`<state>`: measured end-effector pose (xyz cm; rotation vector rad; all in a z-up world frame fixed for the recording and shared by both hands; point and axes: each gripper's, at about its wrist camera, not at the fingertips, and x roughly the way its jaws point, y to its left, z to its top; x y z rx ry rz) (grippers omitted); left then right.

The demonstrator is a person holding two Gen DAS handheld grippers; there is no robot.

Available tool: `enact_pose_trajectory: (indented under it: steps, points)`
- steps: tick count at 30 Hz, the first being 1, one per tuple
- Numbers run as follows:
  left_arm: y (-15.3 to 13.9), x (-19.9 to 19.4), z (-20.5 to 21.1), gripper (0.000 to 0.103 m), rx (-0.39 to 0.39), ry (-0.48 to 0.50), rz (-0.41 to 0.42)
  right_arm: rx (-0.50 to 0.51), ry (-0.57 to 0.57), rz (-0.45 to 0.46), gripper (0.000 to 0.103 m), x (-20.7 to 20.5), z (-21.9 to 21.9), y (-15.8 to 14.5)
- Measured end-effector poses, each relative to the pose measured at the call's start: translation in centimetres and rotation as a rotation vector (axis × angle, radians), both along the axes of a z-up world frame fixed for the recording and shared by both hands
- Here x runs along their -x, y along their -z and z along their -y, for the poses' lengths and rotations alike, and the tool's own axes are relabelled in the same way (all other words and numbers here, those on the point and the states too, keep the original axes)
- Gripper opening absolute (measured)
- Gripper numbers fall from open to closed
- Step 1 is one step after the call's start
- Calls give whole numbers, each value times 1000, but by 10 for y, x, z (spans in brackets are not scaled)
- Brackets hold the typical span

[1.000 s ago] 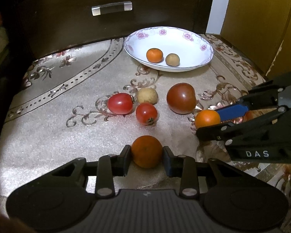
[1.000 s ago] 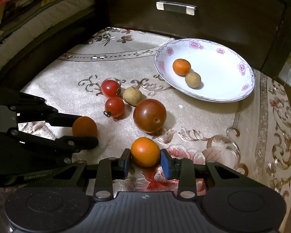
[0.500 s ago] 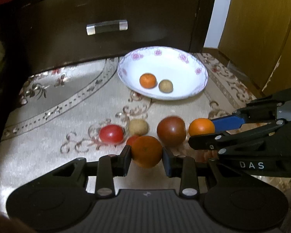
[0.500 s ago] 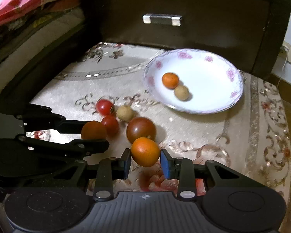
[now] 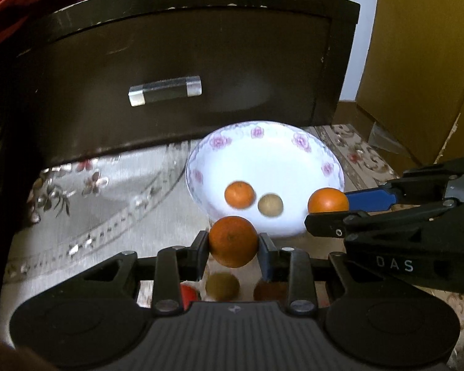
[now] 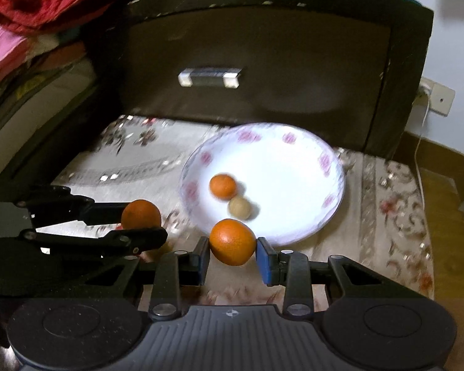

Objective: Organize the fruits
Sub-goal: 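Carry both held tangerines over the white bowl with both tools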

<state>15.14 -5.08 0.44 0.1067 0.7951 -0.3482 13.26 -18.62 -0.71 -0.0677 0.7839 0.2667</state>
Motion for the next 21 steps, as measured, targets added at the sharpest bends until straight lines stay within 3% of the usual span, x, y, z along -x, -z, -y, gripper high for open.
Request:
enact_pose_trajectory:
  steps: [21]
  points:
    - [18, -40, 17, 38, -21, 30, 7, 69, 26, 22, 31, -50, 11, 20]
